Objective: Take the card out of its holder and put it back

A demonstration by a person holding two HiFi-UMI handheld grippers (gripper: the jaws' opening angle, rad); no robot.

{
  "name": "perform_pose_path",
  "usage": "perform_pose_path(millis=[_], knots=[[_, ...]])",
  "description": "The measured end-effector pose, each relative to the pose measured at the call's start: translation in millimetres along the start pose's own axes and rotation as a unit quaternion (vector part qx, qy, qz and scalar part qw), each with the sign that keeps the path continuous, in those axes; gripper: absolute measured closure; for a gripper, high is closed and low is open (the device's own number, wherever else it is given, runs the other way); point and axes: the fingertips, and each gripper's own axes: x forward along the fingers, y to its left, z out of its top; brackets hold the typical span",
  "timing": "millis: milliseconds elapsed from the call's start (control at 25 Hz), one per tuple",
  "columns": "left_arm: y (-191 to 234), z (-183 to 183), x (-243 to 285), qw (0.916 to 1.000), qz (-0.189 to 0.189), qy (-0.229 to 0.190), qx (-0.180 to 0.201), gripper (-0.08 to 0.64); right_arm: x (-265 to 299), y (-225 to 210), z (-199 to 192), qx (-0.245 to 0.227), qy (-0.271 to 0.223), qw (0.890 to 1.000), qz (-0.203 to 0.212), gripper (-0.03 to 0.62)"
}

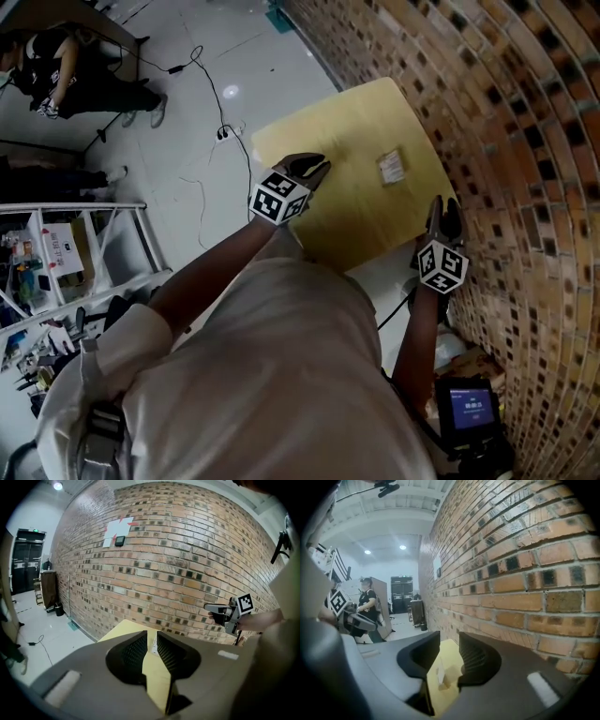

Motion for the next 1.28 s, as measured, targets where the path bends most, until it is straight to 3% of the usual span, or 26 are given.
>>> perform_pose_path(millis=[200, 640, 960, 1280], knots=[[9, 2, -8, 0.9999, 0.011, -0.005, -0.005, 0.476, -7, -1, -23, 0.018, 0.02, 1.0, -0.01, 0.462], [21, -11, -26, 0.9992, 0.035, 0.0, -0.017, 0.477, 7, 15, -36, 0.017, 0.03, 0.999, 0.014, 0.472], [40, -44, -56, 0.9975, 0.054, 0.041, -0.021, 0.476, 26, 49, -63, 0.035, 0.051, 0.997, 0.035, 0.476], [90, -57, -92, 0.9968, 0.057, 0.046, -0.032, 0.476, 44, 105, -71, 0.034, 0.068, 0.997, 0.035, 0.477]])
